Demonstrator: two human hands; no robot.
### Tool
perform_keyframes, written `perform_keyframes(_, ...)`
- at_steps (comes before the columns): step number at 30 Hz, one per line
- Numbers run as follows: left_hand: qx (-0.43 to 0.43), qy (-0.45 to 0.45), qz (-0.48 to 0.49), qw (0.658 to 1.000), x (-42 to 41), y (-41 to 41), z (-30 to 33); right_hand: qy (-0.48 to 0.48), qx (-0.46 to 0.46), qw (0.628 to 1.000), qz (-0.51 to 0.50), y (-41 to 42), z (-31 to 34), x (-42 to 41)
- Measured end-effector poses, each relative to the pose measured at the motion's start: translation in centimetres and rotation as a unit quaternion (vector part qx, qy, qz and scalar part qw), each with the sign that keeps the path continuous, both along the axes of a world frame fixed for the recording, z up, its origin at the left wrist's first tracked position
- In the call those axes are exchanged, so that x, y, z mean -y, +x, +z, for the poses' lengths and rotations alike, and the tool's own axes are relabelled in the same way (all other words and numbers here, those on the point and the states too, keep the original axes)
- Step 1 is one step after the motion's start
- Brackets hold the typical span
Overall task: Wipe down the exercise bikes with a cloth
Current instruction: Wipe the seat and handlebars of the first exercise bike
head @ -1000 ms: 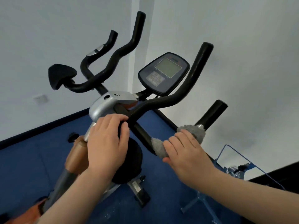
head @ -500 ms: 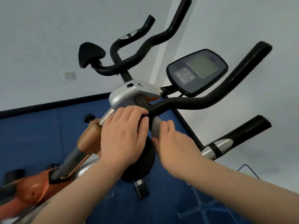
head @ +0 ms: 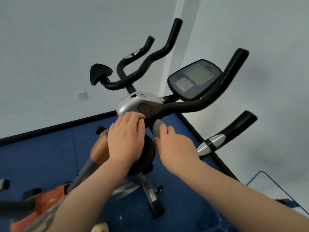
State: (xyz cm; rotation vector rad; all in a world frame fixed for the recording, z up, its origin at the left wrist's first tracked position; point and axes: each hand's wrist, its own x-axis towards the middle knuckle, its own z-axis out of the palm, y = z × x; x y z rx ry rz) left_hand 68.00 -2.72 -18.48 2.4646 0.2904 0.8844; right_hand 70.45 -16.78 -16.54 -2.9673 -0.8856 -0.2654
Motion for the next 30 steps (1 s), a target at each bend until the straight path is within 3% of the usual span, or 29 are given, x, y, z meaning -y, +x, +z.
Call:
perform_keyframes(4, 0.003, -0.04, -0.006, 0.999, -0.1, -0.1, -0.2, 0.002, 0.021, 1.0, 0.019, -1.9, 0.3, 1.6)
perform_keyframes(9, 0.013, -0.08, -0.044, 0.996, -0.6, -0.5, -0.3, 0.227, -0.1, 0.969, -0.012, -0.5, 2.7, 2.9)
perform_keyframes(13, 0.047, -0.081, -0.086, 0.992, -0.9, -1.1, -0.4, 0.322, -0.012, 0.946, -0.028, 2.8, 6.7, 1.6)
perform_keyframes(16, 0.049, -0.065, -0.098, 0.992, -1.2, -0.9, -0.5, 0.273, 0.018, 0.961, 0.04, 5.9, 8.2, -1.6)
perform_keyframes(19, 0.036, -0.061, -0.117, 0.991, -1.4, -0.8, -0.6, 0.111, -0.057, 0.988, 0.088, 8.2, 7.2, -5.0)
perform_keyframes(21, 0.037, -0.061, -0.131, 0.989, -1.6, -0.8, -0.6, 0.036, -0.13, 0.988, 0.079, 9.1, 6.6, -6.0)
perform_keyframes(25, 0.047, -0.055, -0.136, 0.988, -1.7, -0.8, -0.4, 0.017, -0.216, 0.973, 0.078, 10.5, 7.5, -5.4)
perform_keyframes(30, 0.05, -0.057, -0.147, 0.986, -1.8, -0.8, -0.4, 0.03, -0.228, 0.973, 0.018, 11.5, 7.3, -6.5)
